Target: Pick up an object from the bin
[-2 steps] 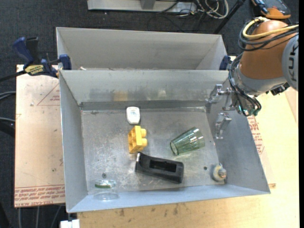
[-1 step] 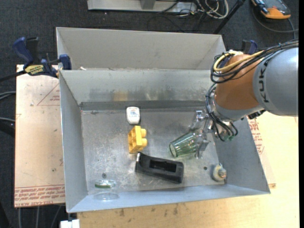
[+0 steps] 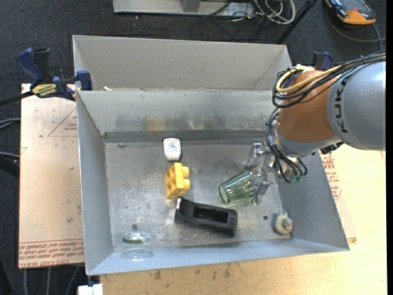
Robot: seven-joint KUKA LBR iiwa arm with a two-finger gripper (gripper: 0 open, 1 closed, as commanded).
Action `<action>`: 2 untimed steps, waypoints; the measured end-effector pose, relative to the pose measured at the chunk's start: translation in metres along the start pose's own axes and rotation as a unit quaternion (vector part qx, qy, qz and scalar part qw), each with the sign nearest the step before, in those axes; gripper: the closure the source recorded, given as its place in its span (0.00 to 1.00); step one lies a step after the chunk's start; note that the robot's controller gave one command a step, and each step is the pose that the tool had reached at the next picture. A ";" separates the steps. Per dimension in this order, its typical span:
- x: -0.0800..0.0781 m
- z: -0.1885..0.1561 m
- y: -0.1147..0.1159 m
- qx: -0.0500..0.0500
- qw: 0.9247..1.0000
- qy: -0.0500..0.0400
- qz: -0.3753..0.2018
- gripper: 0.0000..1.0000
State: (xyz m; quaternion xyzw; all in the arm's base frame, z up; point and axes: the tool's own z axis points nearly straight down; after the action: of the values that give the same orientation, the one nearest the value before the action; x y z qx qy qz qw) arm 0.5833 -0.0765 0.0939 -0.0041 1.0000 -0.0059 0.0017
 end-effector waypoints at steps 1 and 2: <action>-0.001 -0.001 -0.001 -0.002 1.000 -0.001 0.000 1.00; -0.001 -0.001 -0.001 -0.002 1.000 -0.001 0.000 1.00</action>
Offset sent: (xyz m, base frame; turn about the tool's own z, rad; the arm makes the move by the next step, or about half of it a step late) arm 0.0000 0.0000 0.0000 0.0000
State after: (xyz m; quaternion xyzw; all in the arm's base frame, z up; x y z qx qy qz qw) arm 0.5841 -0.0774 0.0952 -0.0041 1.0000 -0.0044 0.0029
